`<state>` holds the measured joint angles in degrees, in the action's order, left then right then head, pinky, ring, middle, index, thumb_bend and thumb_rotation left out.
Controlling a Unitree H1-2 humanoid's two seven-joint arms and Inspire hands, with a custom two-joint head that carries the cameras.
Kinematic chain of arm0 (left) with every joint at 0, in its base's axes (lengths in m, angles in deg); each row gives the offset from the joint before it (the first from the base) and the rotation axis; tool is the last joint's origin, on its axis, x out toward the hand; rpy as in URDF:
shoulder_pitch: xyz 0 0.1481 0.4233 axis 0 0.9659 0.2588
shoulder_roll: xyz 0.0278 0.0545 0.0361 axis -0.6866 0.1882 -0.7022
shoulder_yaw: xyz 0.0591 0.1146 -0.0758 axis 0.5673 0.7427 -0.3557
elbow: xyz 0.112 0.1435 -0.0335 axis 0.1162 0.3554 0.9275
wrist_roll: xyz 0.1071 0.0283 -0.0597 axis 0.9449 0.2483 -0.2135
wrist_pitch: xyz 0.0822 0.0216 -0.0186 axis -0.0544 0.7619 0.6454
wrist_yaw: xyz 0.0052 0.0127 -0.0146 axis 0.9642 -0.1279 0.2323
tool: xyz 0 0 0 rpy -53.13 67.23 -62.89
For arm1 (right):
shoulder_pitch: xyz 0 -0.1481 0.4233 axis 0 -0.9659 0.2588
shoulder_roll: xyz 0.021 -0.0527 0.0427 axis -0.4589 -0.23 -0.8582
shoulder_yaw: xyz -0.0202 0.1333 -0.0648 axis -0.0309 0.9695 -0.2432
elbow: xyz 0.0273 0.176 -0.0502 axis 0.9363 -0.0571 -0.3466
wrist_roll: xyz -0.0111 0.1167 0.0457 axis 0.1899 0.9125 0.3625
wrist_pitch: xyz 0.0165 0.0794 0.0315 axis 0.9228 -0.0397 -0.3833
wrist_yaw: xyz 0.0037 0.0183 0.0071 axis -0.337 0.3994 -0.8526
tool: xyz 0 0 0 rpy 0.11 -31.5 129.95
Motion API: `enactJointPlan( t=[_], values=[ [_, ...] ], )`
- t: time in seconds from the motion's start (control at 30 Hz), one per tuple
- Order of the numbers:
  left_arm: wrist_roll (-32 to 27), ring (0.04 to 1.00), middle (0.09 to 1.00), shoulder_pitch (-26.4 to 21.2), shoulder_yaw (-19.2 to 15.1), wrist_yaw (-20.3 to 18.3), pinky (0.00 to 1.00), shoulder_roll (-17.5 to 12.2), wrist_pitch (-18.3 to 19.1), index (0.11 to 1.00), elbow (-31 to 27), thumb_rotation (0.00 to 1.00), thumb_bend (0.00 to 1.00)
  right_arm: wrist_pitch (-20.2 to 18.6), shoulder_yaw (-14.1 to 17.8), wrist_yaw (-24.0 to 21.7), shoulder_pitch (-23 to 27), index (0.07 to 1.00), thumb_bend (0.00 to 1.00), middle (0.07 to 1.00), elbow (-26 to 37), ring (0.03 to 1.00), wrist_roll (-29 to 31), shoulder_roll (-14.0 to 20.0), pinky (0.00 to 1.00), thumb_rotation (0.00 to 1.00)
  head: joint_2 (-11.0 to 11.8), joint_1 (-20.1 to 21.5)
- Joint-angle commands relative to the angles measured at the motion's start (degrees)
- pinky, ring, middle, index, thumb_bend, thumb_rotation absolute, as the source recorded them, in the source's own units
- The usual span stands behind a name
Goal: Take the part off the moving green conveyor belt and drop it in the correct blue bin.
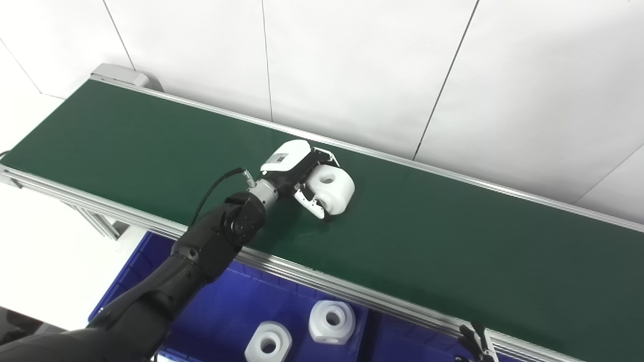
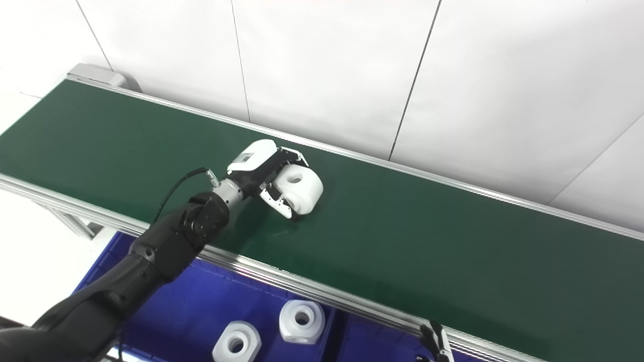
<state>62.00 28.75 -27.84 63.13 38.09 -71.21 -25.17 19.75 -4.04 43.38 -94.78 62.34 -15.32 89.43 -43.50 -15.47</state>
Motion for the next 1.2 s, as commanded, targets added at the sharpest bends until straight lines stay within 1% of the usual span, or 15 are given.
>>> enactJointPlan(
  t=[0.0, 0.13, 0.3, 0.5, 0.53, 0.63, 0.67, 0.7, 0.73, 0.87, 0.9, 1.0, 1.07, 1.1, 1.17],
  values=[
    [-2.43, 0.456, 0.514, -0.83, -1.16, 1.31, 0.5, -0.29, -2.64, 0.488, -0.72, 0.0, 0.5, 3.73, 0.37, 0.65, -0.51, 0.996, 0.95, 0.935, 1.5, 0.903, 0.24, -0.3, 0.78, 0.41, -0.16, 0.3],
    [-4.04, 0.449, 0.515, 0.6, -1.9, 1.52, 0.49, -0.63, -4.13, 0.492, -2.35, 0.0, 0.5, 4.0, 0.31, 0.88, -0.58, 0.994, 0.95, 0.929, 1.58, 0.898, -0.3, -0.41, 0.77, 0.41, -0.47, 1.15],
    [-6.1, 0.444, 0.511, 5.12, -3.64, 0.74, 0.47, -1.39, -5.42, 0.497, -9.85, 0.0, 0.5, 3.55, 0.22, 0.75, -1.04, 0.989, 0.95, 0.922, 2.45, 0.894, -0.22, -0.63, 0.77, 0.4, -1.53, 2.69],
    [-7.56, 0.457, 0.525, 11.55, -5.15, -0.69, 0.35, -2.57, -6.05, 0.496, -20.21, 0.0, 0.48, 2.34, 0.08, 0.25, -1.54, 0.986, 0.95, 0.923, 3.97, 0.896, 0.09, -0.71, 0.77, 0.41, -3.48, 4.37],
    [-7.85, 0.459, 0.524, 12.45, -5.41, -1.14, 0.34, -2.79, -5.92, 0.495, -21.71, 0.0, 0.47, 1.98, 0.05, 0.18, -1.66, 0.985, 0.95, 0.923, 4.38, 0.896, 0.03, -0.77, 0.77, 0.41, -4.53, 5.2],
    [-11.51, 0.453, 0.532, 16.32, -5.92, -3.8, 0.34, -3.18, -5.28, 0.5, -26.16, 0.0, 0.47, 1.41, 0.01, 0.14, -1.77, 0.985, 0.95, 0.926, 5.17, 0.897, -0.48, -0.9, 0.78, 0.42, -5.38, 5.65],
    [-12.49, 0.45, 0.534, 17.51, -5.95, -4.9, 0.34, -3.46, -4.96, 0.502, -27.42, 0.0, 0.47, 1.11, -0.04, 0.05, -1.79, 0.985, 0.95, 0.926, 5.52, 0.896, -0.47, -0.96, 0.78, 0.42, -6.31, 6.09],
    [-12.9, 0.451, 0.532, 18.57, -5.9, -5.71, 0.35, -3.83, -5.08, 0.504, -28.39, 0.0, 0.47, 0.88, -0.07, 0.0, -1.77, 0.985, 0.95, 0.926, 5.76, 0.895, -0.51, -1.03, 0.78, 0.42, -6.31, 6.09],
    [-12.95, 0.454, 0.528, 19.54, -5.95, -6.31, 0.35, -4.17, -5.2, 0.504, -29.35, 0.0, 0.47, 0.52, -0.08, -0.04, -1.77, 0.985, 0.95, 0.925, 6.14, 0.892, -0.59, -1.15, 0.78, 0.42, -7.42, 6.25],
    [-12.77, 0.452, 0.532, 24.32, -6.48, -7.64, 0.34, -4.93, -5.2, 0.502, -33.2, 0.0, 0.47, -1.26, -0.19, -0.75, -1.53, 0.986, 0.95, 0.925, 7.88, 0.898, 0.47, -1.43, 0.79, 0.41, -9.47, 6.83],
    [-13.06, 0.446, 0.513, 25.24, -6.6, -7.99, 0.28, -4.95, -4.73, 0.492, -33.91, 0.0, 0.49, -1.6, -0.16, -0.9, -1.49, 0.983, 0.95, 0.924, 8.17, 0.903, 0.82, -1.54, 0.79, 0.4, -9.47, 6.83],
    [-13.23, 0.447, 0.506, 28.65, -6.44, -9.14, 0.29, -5.42, -5.35, 0.488, -35.35, 0.0, 0.5, -2.2, 0.07, -0.95, -1.01, 0.98, 0.95, 0.921, 8.76, 0.895, 0.18, -1.89, 0.79, 0.4, -10.39, 7.22],
    [-12.81, 0.444, 0.503, 30.5, -6.05, -9.87, 0.26, -5.92, -6.4, 0.488, -35.8, 0.0, 0.5, -2.7, 0.2, -1.03, -0.73, 0.979, 0.95, 0.918, 8.99, 0.886, 0.07, -1.96, 0.79, 0.4, -10.43, 7.42],
    [-12.35, 0.422, 0.513, 31.35, -5.86, -10.18, 0.32, -6.07, -6.6, 0.493, -36.1, 0.0, 0.5, -3.02, 0.3, -1.06, -0.62, 0.979, 0.95, 0.916, 9.14, 0.883, 0.1, -2.01, 0.79, 0.41, -10.48, 7.44],
    [-11.19, 0.463, 0.509, 32.72, -5.43, -10.79, 0.47, -6.33, -6.83, 0.483, -36.78, 0.0, 0.5, -3.27, 0.53, -1.09, -0.39, 0.977, 0.96, 0.913, 9.18, 0.88, 0.35, -1.96, 0.78, 0.41, -10.46, 7.64]
  ],
)
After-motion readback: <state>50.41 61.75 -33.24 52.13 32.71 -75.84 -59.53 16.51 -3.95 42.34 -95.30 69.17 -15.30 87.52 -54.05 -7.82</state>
